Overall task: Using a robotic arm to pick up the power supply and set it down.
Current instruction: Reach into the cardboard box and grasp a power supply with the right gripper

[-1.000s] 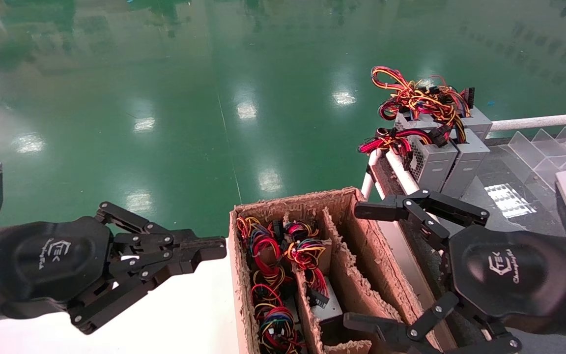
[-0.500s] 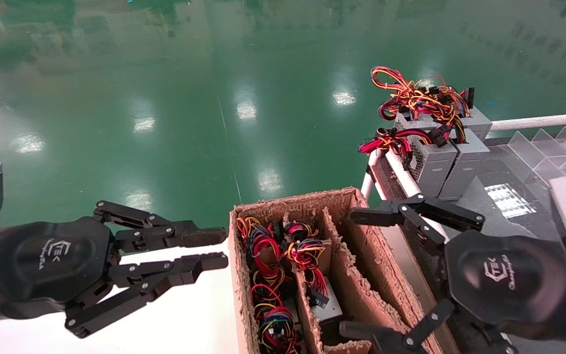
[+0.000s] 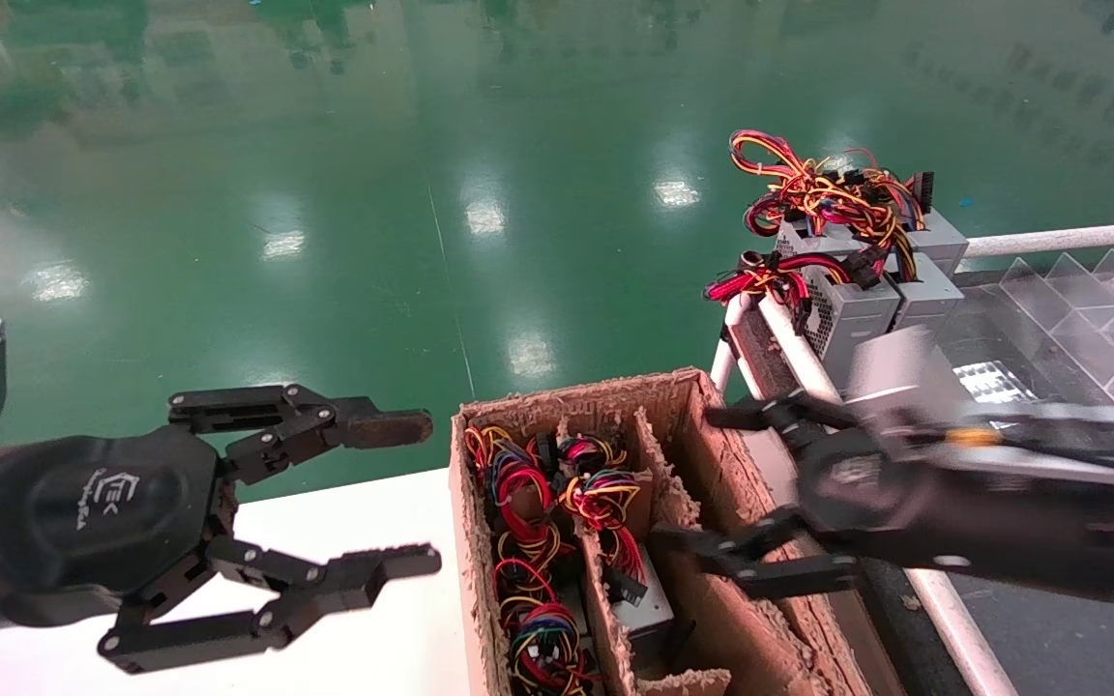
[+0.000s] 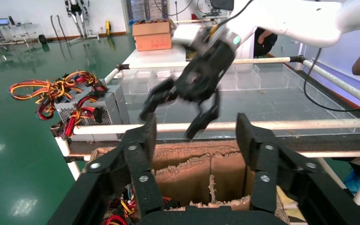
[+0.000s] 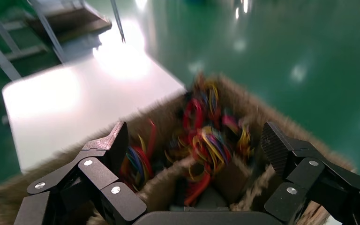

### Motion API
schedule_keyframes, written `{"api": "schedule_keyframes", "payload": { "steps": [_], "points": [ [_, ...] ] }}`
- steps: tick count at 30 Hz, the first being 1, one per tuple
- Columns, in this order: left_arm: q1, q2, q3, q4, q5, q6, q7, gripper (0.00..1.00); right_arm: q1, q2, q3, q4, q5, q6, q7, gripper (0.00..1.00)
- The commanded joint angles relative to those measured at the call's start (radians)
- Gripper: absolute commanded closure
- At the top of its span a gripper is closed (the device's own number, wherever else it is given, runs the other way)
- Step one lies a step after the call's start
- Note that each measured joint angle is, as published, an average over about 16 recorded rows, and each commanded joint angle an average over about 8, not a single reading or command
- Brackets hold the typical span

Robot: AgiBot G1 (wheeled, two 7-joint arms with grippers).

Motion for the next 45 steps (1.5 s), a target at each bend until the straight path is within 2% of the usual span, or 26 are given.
{"api": "schedule_keyframes", "payload": {
  "steps": [1, 4, 5, 10, 28, 45],
  "points": [
    [0.000, 0.000, 0.000, 0.000, 0.000, 0.000, 0.000, 0.00, 0.030, -0.037, -0.047, -0.011, -0.081, 0.030, 0.048, 0.62],
    [0.000, 0.000, 0.000, 0.000, 0.000, 0.000, 0.000, 0.00, 0.060, -0.089, -0.092, -0.041, -0.157, 0.050, 0.071, 0.99],
    [0.000, 0.000, 0.000, 0.000, 0.000, 0.000, 0.000, 0.00, 0.067, -0.102, -0.101, -0.047, -0.176, 0.057, 0.074, 1.00],
    [0.000, 0.000, 0.000, 0.000, 0.000, 0.000, 0.000, 0.00, 0.065, -0.136, -0.123, -0.043, -0.229, 0.100, 0.072, 1.00],
    [0.000, 0.000, 0.000, 0.000, 0.000, 0.000, 0.000, 0.00, -0.003, -0.167, -0.124, -0.009, -0.293, 0.231, 0.025, 1.00],
    [0.000, 0.000, 0.000, 0.000, 0.000, 0.000, 0.000, 0.00, -0.005, -0.179, -0.129, -0.023, -0.299, 0.236, 0.013, 1.00]
  ]
}}
